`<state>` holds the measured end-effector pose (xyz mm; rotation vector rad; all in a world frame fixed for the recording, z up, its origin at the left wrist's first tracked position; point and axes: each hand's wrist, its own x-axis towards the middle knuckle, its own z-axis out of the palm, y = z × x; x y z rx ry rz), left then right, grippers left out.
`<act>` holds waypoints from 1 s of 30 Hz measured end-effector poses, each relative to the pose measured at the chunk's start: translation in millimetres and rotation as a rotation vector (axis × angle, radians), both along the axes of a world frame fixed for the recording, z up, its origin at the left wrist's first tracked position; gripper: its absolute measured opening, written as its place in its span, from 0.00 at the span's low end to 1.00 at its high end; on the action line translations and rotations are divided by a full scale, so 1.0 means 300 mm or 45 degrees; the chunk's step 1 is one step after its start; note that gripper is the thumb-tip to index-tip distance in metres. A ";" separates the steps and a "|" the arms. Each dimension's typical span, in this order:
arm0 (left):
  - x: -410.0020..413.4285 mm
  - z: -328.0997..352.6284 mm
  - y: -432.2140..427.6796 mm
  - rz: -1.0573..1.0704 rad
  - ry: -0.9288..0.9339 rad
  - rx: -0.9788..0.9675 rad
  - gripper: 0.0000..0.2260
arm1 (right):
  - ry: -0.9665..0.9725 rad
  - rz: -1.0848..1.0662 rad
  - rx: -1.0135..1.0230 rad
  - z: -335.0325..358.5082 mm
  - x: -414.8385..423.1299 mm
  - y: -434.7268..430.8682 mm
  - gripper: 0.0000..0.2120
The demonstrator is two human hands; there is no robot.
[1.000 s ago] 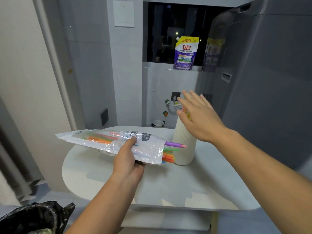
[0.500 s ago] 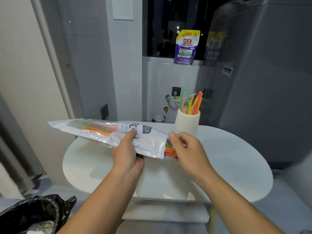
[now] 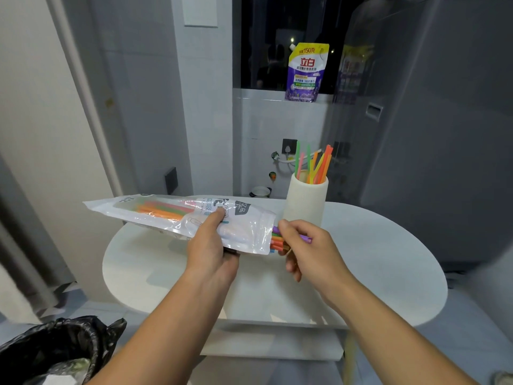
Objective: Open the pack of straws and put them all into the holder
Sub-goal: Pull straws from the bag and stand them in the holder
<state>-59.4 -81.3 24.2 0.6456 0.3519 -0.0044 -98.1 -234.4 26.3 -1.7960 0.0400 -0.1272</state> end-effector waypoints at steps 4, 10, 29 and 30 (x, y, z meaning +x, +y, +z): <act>-0.004 -0.005 -0.002 -0.029 -0.058 0.001 0.18 | -0.030 -0.006 0.032 0.009 0.009 -0.017 0.12; 0.007 -0.002 0.025 -0.008 -0.002 -0.014 0.17 | -0.096 0.028 -0.073 0.053 0.009 -0.106 0.06; -0.003 0.003 0.018 -0.030 -0.004 -0.047 0.15 | 0.078 0.031 0.489 0.058 0.002 -0.116 0.07; -0.002 0.006 0.022 -0.020 0.000 -0.047 0.15 | 0.085 0.017 0.525 0.064 0.003 -0.127 0.06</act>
